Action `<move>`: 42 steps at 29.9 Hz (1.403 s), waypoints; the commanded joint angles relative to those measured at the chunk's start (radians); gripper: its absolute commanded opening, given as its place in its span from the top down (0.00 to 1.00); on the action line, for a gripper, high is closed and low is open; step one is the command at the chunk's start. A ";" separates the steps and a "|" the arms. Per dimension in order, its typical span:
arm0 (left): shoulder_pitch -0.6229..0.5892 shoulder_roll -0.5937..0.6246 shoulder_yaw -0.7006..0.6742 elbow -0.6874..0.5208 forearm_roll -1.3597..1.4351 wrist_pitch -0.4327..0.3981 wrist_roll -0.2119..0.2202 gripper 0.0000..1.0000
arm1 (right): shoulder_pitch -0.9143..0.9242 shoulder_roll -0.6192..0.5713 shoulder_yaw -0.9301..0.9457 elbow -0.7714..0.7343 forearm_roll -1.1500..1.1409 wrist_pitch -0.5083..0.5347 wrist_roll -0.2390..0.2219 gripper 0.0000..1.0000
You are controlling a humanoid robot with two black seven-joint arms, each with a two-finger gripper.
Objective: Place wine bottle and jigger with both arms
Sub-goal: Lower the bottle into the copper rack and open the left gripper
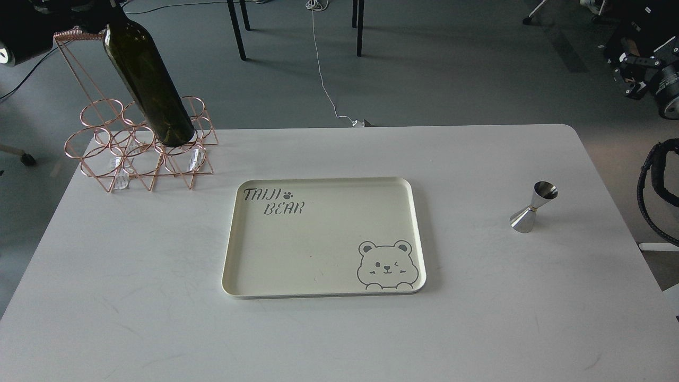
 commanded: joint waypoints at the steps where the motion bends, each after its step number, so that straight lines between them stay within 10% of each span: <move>1: 0.007 0.001 0.001 0.000 -0.001 0.000 -0.001 0.80 | 0.000 0.001 0.000 0.000 0.000 0.000 0.000 0.03; 42: 0.055 -0.046 0.181 -0.002 -0.061 0.109 -0.003 0.68 | -0.003 -0.003 0.002 0.000 0.000 0.000 0.000 0.03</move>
